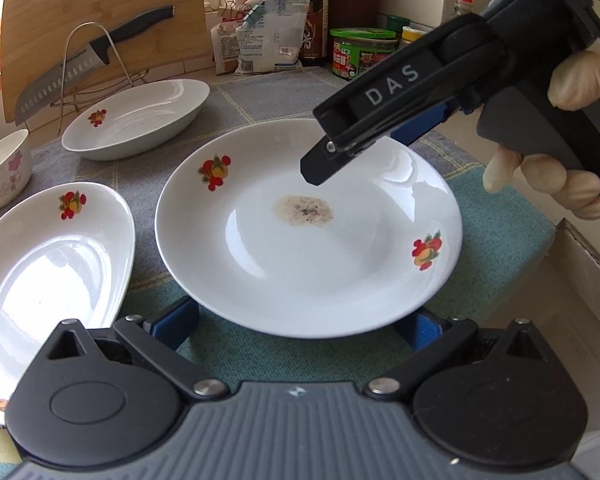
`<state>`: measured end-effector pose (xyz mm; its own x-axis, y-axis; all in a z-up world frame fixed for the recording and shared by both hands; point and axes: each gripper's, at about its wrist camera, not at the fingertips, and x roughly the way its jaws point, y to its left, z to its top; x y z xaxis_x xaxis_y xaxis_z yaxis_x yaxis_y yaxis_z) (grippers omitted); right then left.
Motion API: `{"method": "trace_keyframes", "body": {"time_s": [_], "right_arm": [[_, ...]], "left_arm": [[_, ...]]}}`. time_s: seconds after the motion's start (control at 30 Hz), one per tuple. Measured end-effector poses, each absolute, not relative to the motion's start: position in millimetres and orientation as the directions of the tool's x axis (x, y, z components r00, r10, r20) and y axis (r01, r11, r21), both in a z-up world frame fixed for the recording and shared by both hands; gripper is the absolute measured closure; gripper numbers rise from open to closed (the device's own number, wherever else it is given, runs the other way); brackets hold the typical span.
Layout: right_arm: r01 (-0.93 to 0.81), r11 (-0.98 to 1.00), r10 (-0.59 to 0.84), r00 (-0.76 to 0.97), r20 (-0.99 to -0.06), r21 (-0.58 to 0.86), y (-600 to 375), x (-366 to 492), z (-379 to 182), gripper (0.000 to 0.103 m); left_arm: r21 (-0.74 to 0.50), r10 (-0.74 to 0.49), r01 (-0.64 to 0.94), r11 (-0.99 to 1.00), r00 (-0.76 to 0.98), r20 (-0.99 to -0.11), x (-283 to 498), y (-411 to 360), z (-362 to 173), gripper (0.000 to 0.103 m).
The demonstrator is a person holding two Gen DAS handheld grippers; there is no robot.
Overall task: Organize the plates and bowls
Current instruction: 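Lift the stained plate with the right gripper and carry it toward the green jar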
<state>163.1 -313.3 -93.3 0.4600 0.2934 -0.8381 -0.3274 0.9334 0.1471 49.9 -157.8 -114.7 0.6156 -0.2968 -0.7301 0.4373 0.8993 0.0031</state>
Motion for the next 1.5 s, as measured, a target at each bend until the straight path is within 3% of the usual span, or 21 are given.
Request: {"method": "trace_keyframes", "body": {"time_s": [0.33,0.87,1.5], "right_arm": [[-0.436,0.862,0.433,0.365,-0.824,0.259,-320,176,-100,0.000],[-0.427,0.871,0.418,0.381,-0.825,0.244,-313,169,-106,0.000],[-0.610,0.691,0.574,0.140,-0.806,0.387,-317,216,-105,0.000]], "left_arm": [[0.003,-0.313,0.433,0.901,0.656,-0.687,42,-155,-117,0.000],[0.007,-0.332,0.482,0.876,0.616,-0.714,51,-157,-114,0.000],[0.007,-0.358,0.509,0.861,0.615,-0.703,51,-155,-114,0.000]]}}
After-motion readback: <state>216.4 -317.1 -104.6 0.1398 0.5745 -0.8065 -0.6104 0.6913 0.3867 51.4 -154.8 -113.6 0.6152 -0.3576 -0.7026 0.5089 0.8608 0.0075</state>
